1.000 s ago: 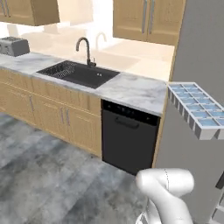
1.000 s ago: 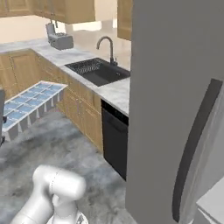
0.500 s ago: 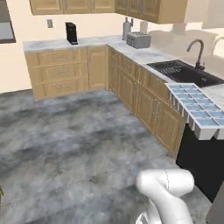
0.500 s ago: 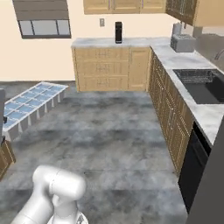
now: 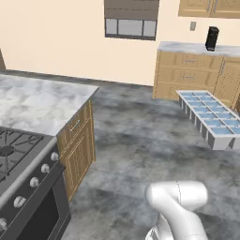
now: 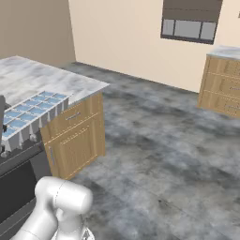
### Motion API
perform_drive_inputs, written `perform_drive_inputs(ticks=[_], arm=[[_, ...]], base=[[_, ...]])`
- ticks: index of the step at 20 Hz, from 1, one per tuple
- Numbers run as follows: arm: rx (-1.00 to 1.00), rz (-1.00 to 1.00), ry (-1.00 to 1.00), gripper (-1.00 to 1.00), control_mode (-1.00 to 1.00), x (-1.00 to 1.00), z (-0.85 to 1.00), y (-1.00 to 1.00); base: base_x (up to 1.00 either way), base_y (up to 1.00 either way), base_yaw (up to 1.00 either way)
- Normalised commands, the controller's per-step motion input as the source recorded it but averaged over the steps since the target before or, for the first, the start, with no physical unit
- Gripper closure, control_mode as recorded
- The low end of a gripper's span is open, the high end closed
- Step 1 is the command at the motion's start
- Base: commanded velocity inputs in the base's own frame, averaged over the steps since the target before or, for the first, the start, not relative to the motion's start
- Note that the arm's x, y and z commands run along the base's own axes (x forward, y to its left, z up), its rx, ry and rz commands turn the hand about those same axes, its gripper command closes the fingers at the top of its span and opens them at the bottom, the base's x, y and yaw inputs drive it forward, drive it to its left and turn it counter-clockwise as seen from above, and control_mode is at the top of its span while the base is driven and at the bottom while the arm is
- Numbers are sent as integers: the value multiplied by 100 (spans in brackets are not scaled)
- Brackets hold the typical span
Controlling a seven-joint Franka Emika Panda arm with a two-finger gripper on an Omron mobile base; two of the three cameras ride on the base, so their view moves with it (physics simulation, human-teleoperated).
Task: Open the freezer door, pick up the ice cube tray from the freezer, and place it on the dining counter.
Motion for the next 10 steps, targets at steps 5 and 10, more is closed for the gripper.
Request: perform_drive_inputs(ticks=[5,10], arm=[[0,0,0,100,100,0,0,0],[0,0,0,100,100,0,0,0]], base=[[5,0,99],[8,21,91]])
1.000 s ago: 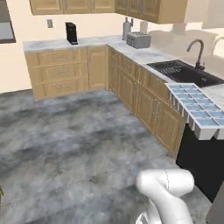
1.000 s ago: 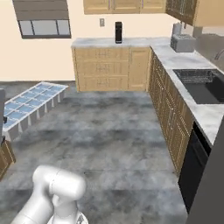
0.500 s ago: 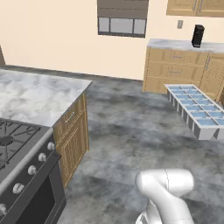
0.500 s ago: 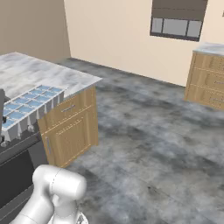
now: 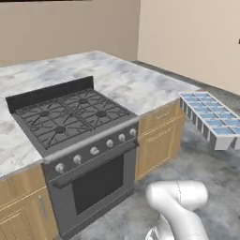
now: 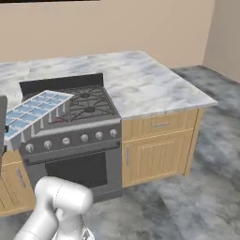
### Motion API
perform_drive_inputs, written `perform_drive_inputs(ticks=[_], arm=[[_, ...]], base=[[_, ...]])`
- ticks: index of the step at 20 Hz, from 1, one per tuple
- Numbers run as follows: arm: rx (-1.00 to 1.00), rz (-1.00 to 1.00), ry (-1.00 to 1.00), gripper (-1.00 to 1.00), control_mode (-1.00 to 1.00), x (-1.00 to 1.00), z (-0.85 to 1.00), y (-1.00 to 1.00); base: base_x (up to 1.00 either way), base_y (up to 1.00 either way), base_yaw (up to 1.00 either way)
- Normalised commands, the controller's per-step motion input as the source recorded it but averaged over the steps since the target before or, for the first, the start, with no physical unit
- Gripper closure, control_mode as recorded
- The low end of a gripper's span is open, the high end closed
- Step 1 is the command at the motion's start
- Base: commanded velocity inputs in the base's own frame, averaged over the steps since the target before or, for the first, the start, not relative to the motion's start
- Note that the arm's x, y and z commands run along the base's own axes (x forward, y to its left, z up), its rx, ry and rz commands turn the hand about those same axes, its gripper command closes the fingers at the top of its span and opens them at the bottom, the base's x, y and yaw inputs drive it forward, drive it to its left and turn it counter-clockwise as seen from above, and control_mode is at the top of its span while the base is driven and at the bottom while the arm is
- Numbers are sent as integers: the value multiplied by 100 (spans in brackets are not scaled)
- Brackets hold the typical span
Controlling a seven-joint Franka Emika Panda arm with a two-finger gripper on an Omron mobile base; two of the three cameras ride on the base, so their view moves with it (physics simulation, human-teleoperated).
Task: Open the freezer door, pick up the ice cube tray from the freezer, and place it on the dining counter.
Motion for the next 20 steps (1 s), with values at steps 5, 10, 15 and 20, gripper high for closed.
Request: perform_drive_inputs(ticks=[5,10,15,20], arm=[[0,0,0,100,100,0,0,0],[0,0,0,100,100,0,0,0],[0,0,0,100,100,0,0,0],[0,0,0,100,100,0,0,0]], base=[[24,76,71],[47,99,54],[23,100,42],[17,100,35]])
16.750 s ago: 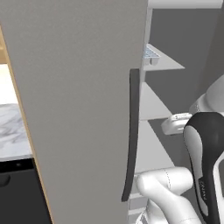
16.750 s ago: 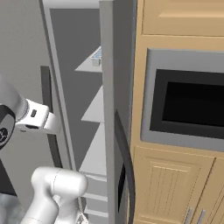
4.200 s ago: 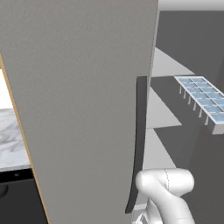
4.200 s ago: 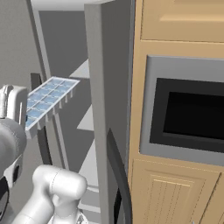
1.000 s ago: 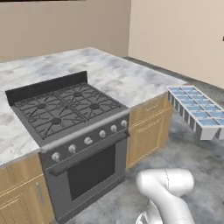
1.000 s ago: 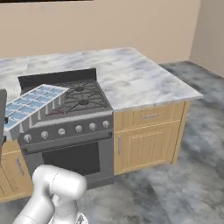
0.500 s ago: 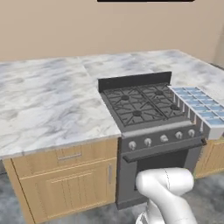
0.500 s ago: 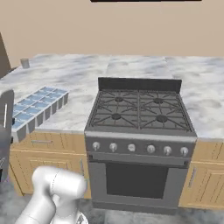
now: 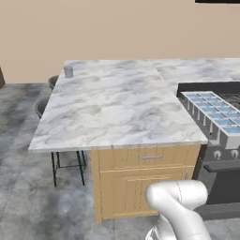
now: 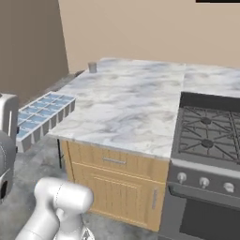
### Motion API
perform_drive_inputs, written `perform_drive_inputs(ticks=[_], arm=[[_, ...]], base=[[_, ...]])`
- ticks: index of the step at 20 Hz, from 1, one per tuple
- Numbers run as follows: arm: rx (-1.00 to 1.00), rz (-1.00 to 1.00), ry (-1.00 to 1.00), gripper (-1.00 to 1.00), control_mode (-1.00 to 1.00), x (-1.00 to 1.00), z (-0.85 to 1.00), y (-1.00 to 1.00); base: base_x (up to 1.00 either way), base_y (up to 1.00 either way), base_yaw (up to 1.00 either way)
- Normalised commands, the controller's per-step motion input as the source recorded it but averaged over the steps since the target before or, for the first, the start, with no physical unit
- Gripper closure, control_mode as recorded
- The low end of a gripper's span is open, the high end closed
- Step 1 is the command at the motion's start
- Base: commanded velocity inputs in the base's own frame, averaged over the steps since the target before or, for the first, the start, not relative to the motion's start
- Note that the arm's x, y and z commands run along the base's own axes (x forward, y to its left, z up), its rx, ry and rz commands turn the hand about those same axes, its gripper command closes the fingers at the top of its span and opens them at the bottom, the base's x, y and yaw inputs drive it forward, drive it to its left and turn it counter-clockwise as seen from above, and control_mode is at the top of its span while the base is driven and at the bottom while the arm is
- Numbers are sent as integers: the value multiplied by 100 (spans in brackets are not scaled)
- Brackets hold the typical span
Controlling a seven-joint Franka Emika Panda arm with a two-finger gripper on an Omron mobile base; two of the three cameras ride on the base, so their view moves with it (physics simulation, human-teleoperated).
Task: Open the freezer door, pick up the ice cube tray from the freezer, and place it on the dining counter.
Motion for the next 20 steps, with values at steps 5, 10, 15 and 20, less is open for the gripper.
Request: perform_drive_inputs(ticks=[5,10,15,20], arm=[[0,0,0,100,100,0,0,0],[0,0,0,100,100,0,0,0],[0,0,0,100,100,0,0,0],[0,0,0,100,100,0,0,0]], base=[[26,97,26],[67,28,3],[54,0,-9],[55,8,-19]])
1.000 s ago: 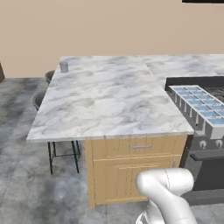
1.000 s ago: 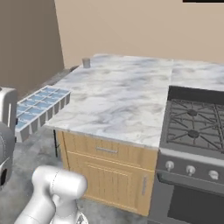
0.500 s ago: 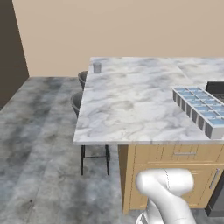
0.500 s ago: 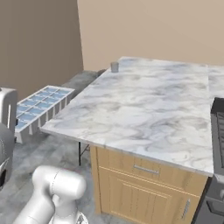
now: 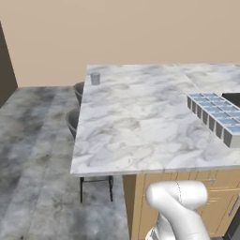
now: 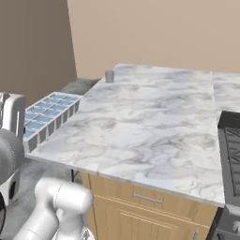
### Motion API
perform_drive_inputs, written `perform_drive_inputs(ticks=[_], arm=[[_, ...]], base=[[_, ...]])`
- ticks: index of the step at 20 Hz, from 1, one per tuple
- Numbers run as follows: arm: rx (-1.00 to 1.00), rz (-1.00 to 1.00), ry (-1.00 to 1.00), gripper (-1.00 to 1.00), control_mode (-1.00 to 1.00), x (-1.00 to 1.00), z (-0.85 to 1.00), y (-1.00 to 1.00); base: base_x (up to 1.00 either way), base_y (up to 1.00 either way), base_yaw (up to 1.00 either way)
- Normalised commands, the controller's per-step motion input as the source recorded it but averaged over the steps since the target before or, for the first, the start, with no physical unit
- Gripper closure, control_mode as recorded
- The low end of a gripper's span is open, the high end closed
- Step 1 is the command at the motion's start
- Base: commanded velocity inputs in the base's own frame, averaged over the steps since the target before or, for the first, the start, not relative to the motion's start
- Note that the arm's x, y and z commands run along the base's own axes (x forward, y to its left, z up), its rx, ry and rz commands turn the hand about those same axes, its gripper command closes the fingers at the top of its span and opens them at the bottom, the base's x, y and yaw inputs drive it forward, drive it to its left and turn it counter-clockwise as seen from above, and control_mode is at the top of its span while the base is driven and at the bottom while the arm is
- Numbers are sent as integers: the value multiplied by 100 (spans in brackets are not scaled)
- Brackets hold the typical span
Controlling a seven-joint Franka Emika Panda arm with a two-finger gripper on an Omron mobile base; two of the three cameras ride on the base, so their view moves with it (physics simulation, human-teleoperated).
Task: Open the freezer door, pick up the ice cube tray from the freezer, and place it on the dining counter.
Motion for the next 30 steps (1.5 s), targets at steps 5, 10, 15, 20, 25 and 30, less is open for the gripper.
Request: perform_drive_inputs(ticks=[5,10,15,20,25,30], arm=[[0,0,0,100,100,0,0,0],[0,0,0,100,100,0,0,0],[0,0,0,100,100,0,0,0],[0,0,0,100,100,0,0,0],[4,10,2,100,-100,99,-12,1],[2,16,9,100,-100,100,-28,3]], base=[[51,23,-26],[46,23,-24],[39,22,-19],[54,5,-2],[0,0,0],[0,0,0]])
